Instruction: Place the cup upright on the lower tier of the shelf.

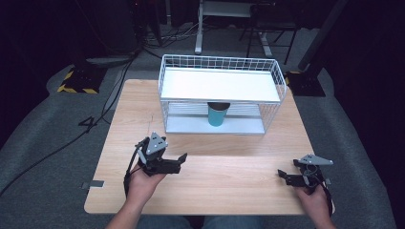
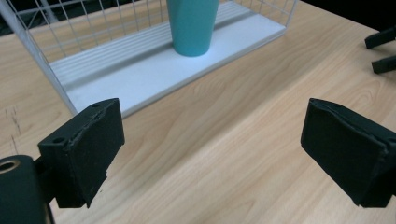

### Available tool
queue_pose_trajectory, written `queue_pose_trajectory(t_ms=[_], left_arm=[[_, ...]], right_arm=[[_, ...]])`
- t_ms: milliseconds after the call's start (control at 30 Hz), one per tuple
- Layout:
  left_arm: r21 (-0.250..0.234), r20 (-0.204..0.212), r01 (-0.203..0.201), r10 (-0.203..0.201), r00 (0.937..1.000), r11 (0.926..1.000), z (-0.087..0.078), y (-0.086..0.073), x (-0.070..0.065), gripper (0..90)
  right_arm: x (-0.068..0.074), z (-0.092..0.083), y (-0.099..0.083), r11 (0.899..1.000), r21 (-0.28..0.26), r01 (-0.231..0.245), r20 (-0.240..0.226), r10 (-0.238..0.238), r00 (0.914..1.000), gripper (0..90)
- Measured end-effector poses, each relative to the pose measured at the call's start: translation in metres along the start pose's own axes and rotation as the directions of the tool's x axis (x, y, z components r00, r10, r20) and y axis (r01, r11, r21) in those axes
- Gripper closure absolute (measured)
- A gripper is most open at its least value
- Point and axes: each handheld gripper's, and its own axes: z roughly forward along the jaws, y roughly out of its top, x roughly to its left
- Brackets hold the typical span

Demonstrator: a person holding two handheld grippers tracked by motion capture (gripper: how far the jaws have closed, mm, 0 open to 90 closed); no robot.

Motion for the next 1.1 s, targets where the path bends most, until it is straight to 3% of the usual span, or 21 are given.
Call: queue_pose_trajectory(t_ms=[433, 767, 933, 1100], left_arm=[[0.047, 0.034, -0.033, 0.031, 0.999, 0.9984, -0.028, -0.032, 0.023, 6.8], [0.094, 0.033, 0.002, -0.005, 0.9994, 0.9956, -0.033, -0.066, 0.047, 7.0], [0.171, 0.015, 0.017, -0.02, 0.9997, 0.9852, -0.028, -0.082, 0.059, 7.0], [0.208, -0.008, 0.053, -0.052, 0.9986, 0.9768, -0.025, -0.093, 0.068, 7.0]], right_arm=[[0.0, 0.0, 0.0, 1.0, 0.0, 0.0, 0.0, 0.0, 1.0, 15.6], [0.0, 0.0, 0.0, 1.0, 0.0, 0.001, 0.0, -0.001, 1.0, 15.6], [0.0, 0.0, 0.0, 1.0, 0.0, 0.001, 0.001, -0.001, 1.0, 15.6], [0.0, 0.0, 0.0, 1.0, 0.0, 0.001, 0.0, -0.001, 1.0, 15.6]])
